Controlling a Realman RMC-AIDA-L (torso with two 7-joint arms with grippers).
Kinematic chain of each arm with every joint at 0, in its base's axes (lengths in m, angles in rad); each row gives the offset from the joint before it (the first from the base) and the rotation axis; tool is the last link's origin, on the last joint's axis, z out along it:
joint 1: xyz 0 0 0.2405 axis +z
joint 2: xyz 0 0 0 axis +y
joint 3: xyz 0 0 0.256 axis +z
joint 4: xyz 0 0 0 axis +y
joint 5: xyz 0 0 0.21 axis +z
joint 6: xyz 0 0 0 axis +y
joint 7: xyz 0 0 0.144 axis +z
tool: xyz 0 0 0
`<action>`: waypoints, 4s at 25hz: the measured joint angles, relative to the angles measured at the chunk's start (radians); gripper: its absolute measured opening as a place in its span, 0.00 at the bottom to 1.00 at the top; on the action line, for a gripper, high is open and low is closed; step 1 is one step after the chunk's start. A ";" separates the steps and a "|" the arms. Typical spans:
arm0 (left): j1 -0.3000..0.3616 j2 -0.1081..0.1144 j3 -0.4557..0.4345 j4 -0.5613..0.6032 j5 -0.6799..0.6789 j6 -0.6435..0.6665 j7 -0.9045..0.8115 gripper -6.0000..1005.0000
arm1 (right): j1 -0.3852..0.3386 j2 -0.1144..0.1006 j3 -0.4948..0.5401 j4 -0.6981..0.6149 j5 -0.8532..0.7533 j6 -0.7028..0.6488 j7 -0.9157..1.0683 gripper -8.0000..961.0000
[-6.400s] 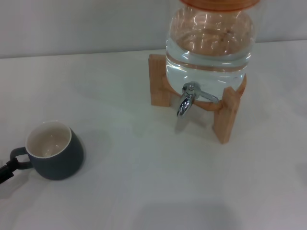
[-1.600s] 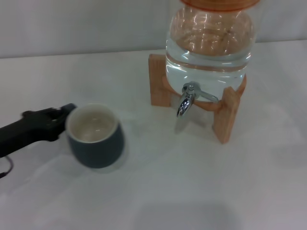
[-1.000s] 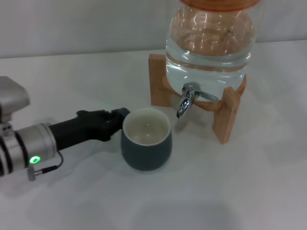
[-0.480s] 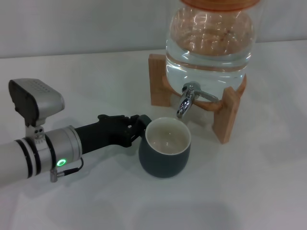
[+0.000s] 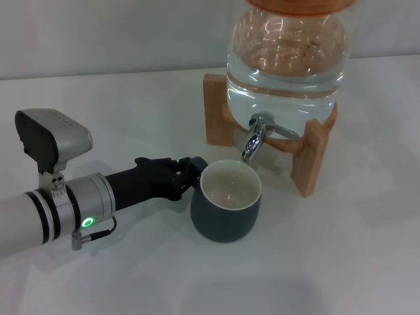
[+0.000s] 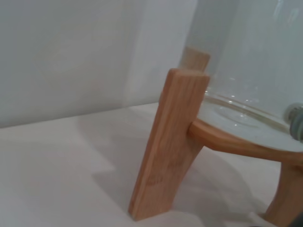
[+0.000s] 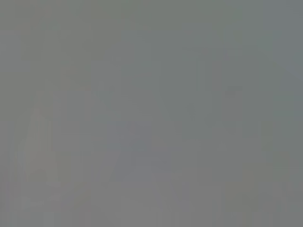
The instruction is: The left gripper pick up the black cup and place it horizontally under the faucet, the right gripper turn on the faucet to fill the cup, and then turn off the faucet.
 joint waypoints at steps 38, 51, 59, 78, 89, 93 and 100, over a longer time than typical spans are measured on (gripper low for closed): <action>-0.083 -0.003 0.077 -0.016 -0.043 0.110 0.020 0.17 | 0.023 0.000 0.000 0.014 -0.009 -0.024 -0.014 0.88; -0.112 -0.001 0.171 -0.028 -0.081 0.149 0.019 0.20 | 0.028 -0.001 0.000 0.014 -0.009 -0.030 -0.023 0.88; -0.107 0.001 0.185 -0.029 -0.072 0.144 0.023 0.26 | 0.028 -0.002 0.000 0.015 -0.008 -0.032 -0.023 0.88; -0.032 0.016 0.059 -0.016 -0.063 0.053 0.057 0.61 | 0.026 -0.002 0.000 0.025 -0.008 -0.046 -0.023 0.88; 0.010 0.020 -0.096 -0.015 0.057 -0.091 0.067 0.61 | 0.023 0.000 0.000 0.025 -0.008 -0.044 -0.015 0.88; 0.032 0.033 -0.121 -0.015 0.063 -0.134 0.068 0.61 | 0.013 0.000 0.000 0.025 -0.008 -0.035 -0.011 0.88; 0.092 0.060 -0.221 -0.014 0.066 -0.291 0.113 0.61 | -0.040 -0.002 -0.018 -0.033 -0.010 -0.022 0.085 0.88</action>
